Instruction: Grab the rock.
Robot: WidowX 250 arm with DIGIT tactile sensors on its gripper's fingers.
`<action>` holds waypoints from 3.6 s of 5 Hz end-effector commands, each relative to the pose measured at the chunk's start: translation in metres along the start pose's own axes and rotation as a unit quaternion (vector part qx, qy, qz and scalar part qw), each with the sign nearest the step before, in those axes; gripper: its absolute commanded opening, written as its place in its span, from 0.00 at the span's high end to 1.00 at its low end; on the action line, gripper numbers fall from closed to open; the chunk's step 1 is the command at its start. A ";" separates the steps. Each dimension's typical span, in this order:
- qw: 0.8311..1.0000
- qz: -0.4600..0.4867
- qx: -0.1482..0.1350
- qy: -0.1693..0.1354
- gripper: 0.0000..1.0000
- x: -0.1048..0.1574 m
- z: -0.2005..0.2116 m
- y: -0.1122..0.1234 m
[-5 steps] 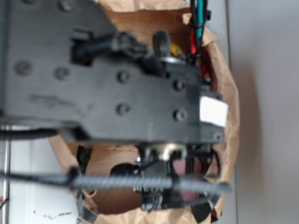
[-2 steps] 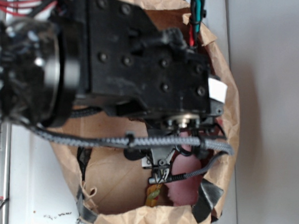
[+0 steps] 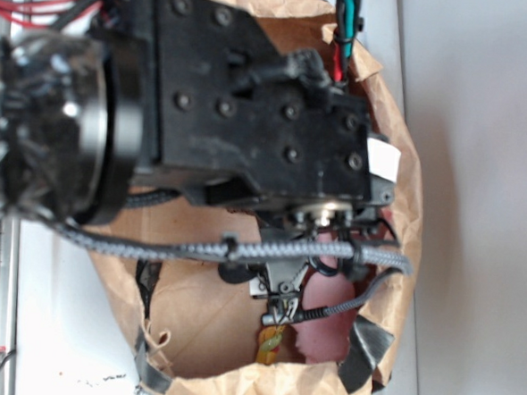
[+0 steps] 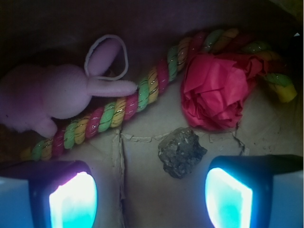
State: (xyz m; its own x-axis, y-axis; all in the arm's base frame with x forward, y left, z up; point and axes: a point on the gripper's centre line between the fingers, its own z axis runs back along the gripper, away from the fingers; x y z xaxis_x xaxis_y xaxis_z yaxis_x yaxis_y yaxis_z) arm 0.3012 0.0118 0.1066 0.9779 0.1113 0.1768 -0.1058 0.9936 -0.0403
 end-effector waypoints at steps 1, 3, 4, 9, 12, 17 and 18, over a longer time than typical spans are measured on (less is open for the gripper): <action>0.999 0.007 0.000 -0.034 0.00 0.013 0.019 0.004; 0.999 0.005 -0.001 -0.050 0.00 0.010 0.003 0.011; 0.998 0.012 0.010 -0.058 0.00 0.013 -0.007 0.020; 0.998 -0.004 0.023 -0.064 0.00 0.002 -0.026 0.047; 0.998 -0.003 0.023 -0.056 0.00 0.001 -0.028 0.050; 0.999 -0.002 0.006 -0.044 0.00 -0.016 -0.028 0.022; 0.999 0.001 0.008 -0.043 0.00 -0.014 -0.030 0.017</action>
State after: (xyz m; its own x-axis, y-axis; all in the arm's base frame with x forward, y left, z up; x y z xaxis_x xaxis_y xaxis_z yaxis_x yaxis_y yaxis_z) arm 0.2833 0.0293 0.0535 0.9724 0.1277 0.1951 -0.1249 0.9918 -0.0267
